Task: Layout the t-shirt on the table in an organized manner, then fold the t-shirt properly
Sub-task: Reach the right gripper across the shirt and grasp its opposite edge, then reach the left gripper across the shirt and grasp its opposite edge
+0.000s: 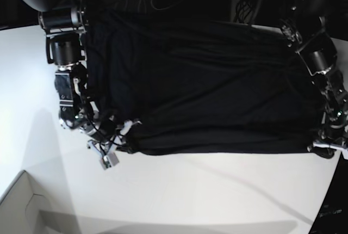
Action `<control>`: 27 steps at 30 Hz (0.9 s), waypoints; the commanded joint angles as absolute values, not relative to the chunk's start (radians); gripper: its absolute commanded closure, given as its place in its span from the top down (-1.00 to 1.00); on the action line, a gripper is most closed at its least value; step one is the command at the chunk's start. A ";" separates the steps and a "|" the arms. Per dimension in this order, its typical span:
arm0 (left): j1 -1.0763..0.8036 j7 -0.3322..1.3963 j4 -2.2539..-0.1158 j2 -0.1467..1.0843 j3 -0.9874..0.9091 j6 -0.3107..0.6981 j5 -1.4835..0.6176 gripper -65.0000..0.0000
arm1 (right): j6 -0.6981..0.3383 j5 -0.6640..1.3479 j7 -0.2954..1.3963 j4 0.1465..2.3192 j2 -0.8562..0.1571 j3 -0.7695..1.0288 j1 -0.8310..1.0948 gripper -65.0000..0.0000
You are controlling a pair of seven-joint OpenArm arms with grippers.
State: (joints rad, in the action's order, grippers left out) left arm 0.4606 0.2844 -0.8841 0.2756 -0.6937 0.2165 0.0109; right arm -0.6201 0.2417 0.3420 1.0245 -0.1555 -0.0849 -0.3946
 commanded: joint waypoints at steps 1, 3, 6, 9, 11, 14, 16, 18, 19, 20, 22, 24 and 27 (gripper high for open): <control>0.484 0.283 -0.917 0.285 -0.696 0.219 0.005 -1.00 | -0.627 0.255 0.348 1.078 -0.165 -0.077 -0.401 -1.00; 0.483 0.302 -0.946 0.282 -0.696 0.220 0.005 -1.00 | -0.627 0.260 0.375 1.148 -0.189 -0.076 -0.369 -1.00; 0.458 0.311 -0.986 0.277 -0.696 0.220 0.005 -1.00 | -0.627 0.259 0.386 1.237 -0.199 -0.076 -0.323 -1.00; 0.433 0.312 -1.032 0.265 -0.696 0.220 0.005 -1.00 | -0.627 0.257 0.386 1.322 -0.202 -0.077 -0.265 -1.00; 0.407 0.312 -1.066 0.259 -0.697 0.220 0.005 -1.00 | -0.627 0.257 0.386 1.362 -0.220 -0.076 -0.229 -1.00; 0.354 0.312 -1.109 0.259 -0.697 0.220 0.004 -1.00 | -0.627 0.257 0.378 1.400 -0.226 -0.076 -0.185 -1.00; 0.318 0.312 -1.135 0.257 -0.697 0.220 -0.025 -1.00 | -0.627 0.257 0.378 1.405 -0.226 -0.076 -0.168 -1.00; 0.283 0.312 -1.155 0.262 -0.697 0.220 -0.093 -1.00 | -0.627 0.257 0.378 1.405 -0.226 -0.076 -0.159 -1.00; 0.266 0.317 -1.161 0.263 -0.697 0.220 -0.119 -1.00 | -0.627 0.257 0.377 1.405 -0.226 -0.076 -0.148 -1.00; 0.249 0.328 -1.165 0.265 -0.697 0.220 -0.137 -1.00 | -0.627 0.257 0.377 1.406 -0.226 -0.076 -0.142 -1.00; 0.214 0.351 -1.176 0.288 -0.705 0.220 -0.173 -1.00 | -0.627 0.257 0.377 1.406 -0.228 -0.076 -0.131 -1.00; 0.183 0.358 -1.175 0.294 -0.730 0.220 -0.213 -1.00 | -0.627 0.257 0.377 1.406 -0.239 -0.076 -0.120 -1.00; 0.153 0.357 -1.165 0.300 -0.737 0.220 -0.243 -1.00 | -0.627 0.257 0.377 1.406 -0.243 -0.076 -0.116 -1.00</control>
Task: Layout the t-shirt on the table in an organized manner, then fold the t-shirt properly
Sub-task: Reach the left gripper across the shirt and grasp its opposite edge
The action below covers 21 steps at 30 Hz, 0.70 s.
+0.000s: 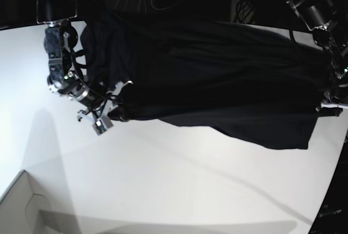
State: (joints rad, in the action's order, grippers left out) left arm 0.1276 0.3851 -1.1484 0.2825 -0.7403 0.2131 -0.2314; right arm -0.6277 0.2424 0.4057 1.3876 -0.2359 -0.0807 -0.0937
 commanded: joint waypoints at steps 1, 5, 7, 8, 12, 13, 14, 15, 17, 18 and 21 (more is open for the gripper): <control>0.150 0.354 -1.164 0.300 -0.736 0.220 -0.248 -1.00 | -0.627 0.257 0.377 1.406 -0.243 -0.076 -0.116 -1.00; 0.139 0.354 -1.164 0.294 -0.734 0.220 -0.248 -1.00 | -0.627 0.257 0.377 1.406 -0.245 -0.076 -0.113 -1.00; 0.139 0.354 -1.164 0.292 -0.733 0.220 -0.248 -1.00 | -0.627 0.257 0.377 1.406 -0.246 -0.076 -0.104 -1.00; 0.140 0.354 -1.164 0.292 -0.733 0.220 -0.248 -1.00 | -0.627 0.257 0.377 1.406 -0.246 -0.076 -0.101 -1.00; 0.145 0.354 -1.164 0.291 -0.733 0.220 -0.248 -1.00 | -0.627 0.257 0.377 1.406 -0.246 -0.076 -0.096 -1.00; 0.147 0.354 -1.164 0.291 -0.733 0.220 -0.248 -1.00 | -0.627 0.257 0.377 1.406 -0.246 -0.076 -0.096 -1.00; 0.147 0.354 -1.164 0.291 -0.733 0.220 -0.249 -1.00 | -0.627 0.257 0.377 1.406 -0.246 -0.076 -0.096 -1.00; 0.147 0.354 -1.164 0.291 -0.733 0.220 -0.249 -1.00 | -0.627 0.257 0.377 1.406 -0.246 -0.076 -0.096 -1.00; 0.148 0.354 -1.164 0.291 -0.733 0.222 -0.249 -1.00 | -0.627 0.257 0.377 1.408 -0.246 -0.076 -0.096 -1.00; 0.148 0.354 -1.164 0.291 -0.728 0.222 -0.251 -1.00 | -0.627 0.257 0.377 1.408 -0.246 -0.076 -0.097 -1.00; 0.148 0.351 -1.173 0.291 -0.667 0.222 -0.251 -1.00 | -0.627 0.257 0.377 1.408 -0.246 -0.076 -0.099 -1.00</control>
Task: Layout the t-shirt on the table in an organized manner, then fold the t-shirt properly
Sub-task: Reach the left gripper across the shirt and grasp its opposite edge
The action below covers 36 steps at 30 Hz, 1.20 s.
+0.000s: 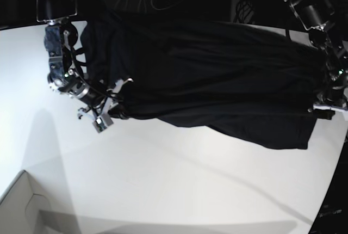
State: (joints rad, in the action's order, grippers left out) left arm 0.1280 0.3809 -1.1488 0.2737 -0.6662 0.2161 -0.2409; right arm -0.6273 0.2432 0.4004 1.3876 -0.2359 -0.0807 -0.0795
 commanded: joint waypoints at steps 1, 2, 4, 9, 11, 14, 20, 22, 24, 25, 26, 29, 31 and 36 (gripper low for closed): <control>0.150 0.351 -1.176 0.291 -0.653 0.222 -0.251 -1.00 | -0.627 0.257 0.377 1.408 -0.245 -0.076 -0.099 -1.00; 0.159 0.351 -1.176 0.294 -0.641 0.222 -0.251 -1.00 | -0.627 0.257 0.377 1.408 -0.245 -0.076 -0.099 -1.00; 0.206 0.351 -1.165 0.295 -0.628 0.222 -0.243 -1.00 | -0.627 0.257 0.377 1.408 -0.243 -0.076 -0.099 -1.00; 0.300 0.351 -1.110 0.300 -0.624 0.222 -0.239 -1.00 | -0.627 0.257 0.377 1.408 -0.243 -0.076 -0.099 -1.00; 0.325 0.352 -1.098 0.300 -0.622 0.222 -0.239 -1.00 | -0.627 0.255 0.377 1.403 -0.245 -0.076 -0.099 -1.00; 0.351 0.352 -1.066 0.300 -0.622 0.222 -0.239 -1.00 | -0.627 0.255 0.377 1.403 -0.246 -0.076 -0.099 -1.00; 0.357 0.331 -0.929 0.302 -0.622 0.222 -0.239 -1.00 | -0.627 0.255 0.377 1.402 -0.246 -0.076 -0.096 -1.00; 0.357 0.282 -0.869 0.302 -0.622 0.222 -0.239 -0.99 | -0.627 0.255 0.377 1.400 -0.246 -0.076 -0.096 -1.00; 0.360 0.257 -0.806 0.302 -0.622 0.222 -0.239 -0.95 | -0.627 0.255 0.377 1.400 -0.246 -0.076 -0.096 -1.00; 0.369 0.248 -0.782 0.303 -0.622 0.222 -0.239 -0.87 | -0.627 0.255 0.377 1.400 -0.246 -0.076 -0.096 -1.00; 0.377 0.246 -0.759 0.303 -0.622 0.222 -0.239 -0.75 | -0.627 0.255 0.377 1.400 -0.246 -0.076 -0.096 -1.00; 0.378 0.251 -0.742 0.312 -0.622 0.222 -0.239 -0.28 | -0.627 0.255 0.378 1.400 -0.246 -0.076 -0.099 -1.00; 0.378 0.251 -0.743 0.314 -0.622 0.222 -0.242 0.00 | -0.627 0.255 0.378 1.400 -0.246 -0.076 -0.101 -1.00; 0.387 0.245 -0.745 0.335 -0.622 0.222 -0.248 0.42 | -0.627 0.255 0.380 1.399 -0.246 -0.076 -0.097 -1.00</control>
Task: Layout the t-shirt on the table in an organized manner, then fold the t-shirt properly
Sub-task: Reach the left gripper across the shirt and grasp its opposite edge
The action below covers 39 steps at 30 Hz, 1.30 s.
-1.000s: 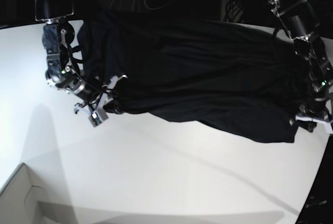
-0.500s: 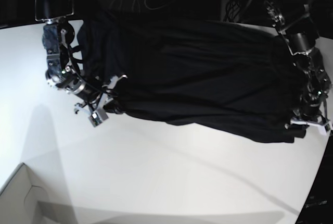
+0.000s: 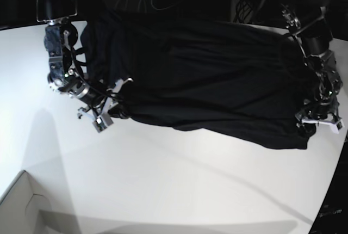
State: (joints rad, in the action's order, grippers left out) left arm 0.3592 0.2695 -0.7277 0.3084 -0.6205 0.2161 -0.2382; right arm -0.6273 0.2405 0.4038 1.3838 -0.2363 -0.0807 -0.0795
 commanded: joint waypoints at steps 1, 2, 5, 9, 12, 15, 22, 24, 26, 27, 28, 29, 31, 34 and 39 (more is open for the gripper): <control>0.392 0.243 -0.745 0.337 -0.624 0.222 -0.245 0.45 | -0.627 0.255 0.380 1.399 -0.246 -0.076 -0.096 -1.00; 0.412 0.243 -0.743 0.338 -0.622 0.222 -0.239 0.48 | -0.627 0.255 0.380 1.399 -0.246 -0.076 -0.096 -1.00; 0.455 0.243 -0.727 0.338 -0.622 0.222 -0.228 0.53 | -0.627 0.255 0.381 1.399 -0.246 -0.077 -0.096 -1.00; 0.499 0.243 -0.717 0.329 -0.622 0.222 -0.117 0.57 | -0.627 0.255 0.383 1.399 -0.245 -0.077 -0.096 -1.00; 0.542 0.237 -0.650 0.328 -0.622 0.222 -0.019 0.58 | -0.627 0.255 0.384 1.399 -0.245 -0.077 -0.096 -1.00; 0.573 0.168 -0.536 0.328 -0.622 0.222 0.053 0.58 | -0.627 0.255 0.384 1.399 -0.245 -0.077 -0.096 -1.00; 0.591 -0.004 -0.361 0.326 -0.624 0.222 0.197 0.58 | -0.627 0.255 0.384 1.399 -0.246 -0.079 -0.094 -1.00; 0.591 -0.018 -0.354 0.320 -0.624 0.222 0.225 0.57 | -0.627 0.255 0.386 1.399 -0.246 -0.079 -0.094 -1.00; 0.591 -0.016 -0.354 0.311 -0.622 0.222 0.252 0.56 | -0.627 0.255 0.386 1.399 -0.248 -0.077 -0.094 -1.00; 0.591 -0.016 -0.352 0.306 -0.622 0.222 0.268 0.56 | -0.627 0.255 0.386 1.399 -0.248 -0.077 -0.094 -1.00; 0.591 -0.016 -0.352 0.305 -0.622 0.222 0.285 0.56 | -0.627 0.255 0.386 1.399 -0.248 -0.079 -0.094 -1.00; 0.591 -0.016 -0.346 0.305 -0.611 0.222 0.303 0.54 | -0.627 0.255 0.386 1.399 -0.248 -0.081 -0.094 -1.00; 0.591 -0.021 -0.321 0.305 -0.555 0.222 0.321 0.34 | -0.627 0.255 0.386 1.399 -0.248 -0.081 -0.094 -1.00; 0.598 -0.022 -0.305 0.306 -0.467 0.222 0.320 -0.22 | -0.627 0.255 0.386 1.399 -0.248 -0.084 -0.094 -1.00; 0.598 -0.018 -0.309 0.306 -0.455 0.219 0.320 -1.00 | -0.627 0.255 0.386 1.399 -0.248 -0.084 -0.094 -1.00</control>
State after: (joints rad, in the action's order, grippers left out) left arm 0.5903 -0.0784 -0.3084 0.2962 -0.4561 0.2279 0.3031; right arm -0.6273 0.2405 0.4080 1.3827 -0.2382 -0.0864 -0.0769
